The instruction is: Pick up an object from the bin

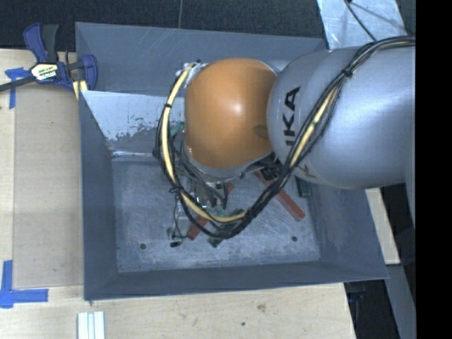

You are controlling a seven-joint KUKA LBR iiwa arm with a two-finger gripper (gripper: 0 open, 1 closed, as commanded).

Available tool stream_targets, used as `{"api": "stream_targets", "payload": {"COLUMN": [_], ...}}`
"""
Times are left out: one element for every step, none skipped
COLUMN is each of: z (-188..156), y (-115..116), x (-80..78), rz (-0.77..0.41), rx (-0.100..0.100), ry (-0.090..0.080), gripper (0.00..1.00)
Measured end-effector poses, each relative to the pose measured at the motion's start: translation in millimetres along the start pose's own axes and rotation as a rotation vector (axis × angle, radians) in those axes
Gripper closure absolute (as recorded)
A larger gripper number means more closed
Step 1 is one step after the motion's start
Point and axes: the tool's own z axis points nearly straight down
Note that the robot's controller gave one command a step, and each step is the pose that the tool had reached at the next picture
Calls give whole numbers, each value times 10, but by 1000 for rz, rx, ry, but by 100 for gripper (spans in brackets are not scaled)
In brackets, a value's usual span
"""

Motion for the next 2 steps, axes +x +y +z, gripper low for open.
{"api": "stream_targets", "payload": {"z": [895,1540], "y": [-878,-1311], "x": [-64,-606], "rz": [14,5], "rx": [3,0], "ry": [1,-7], "gripper": [0,0]}}
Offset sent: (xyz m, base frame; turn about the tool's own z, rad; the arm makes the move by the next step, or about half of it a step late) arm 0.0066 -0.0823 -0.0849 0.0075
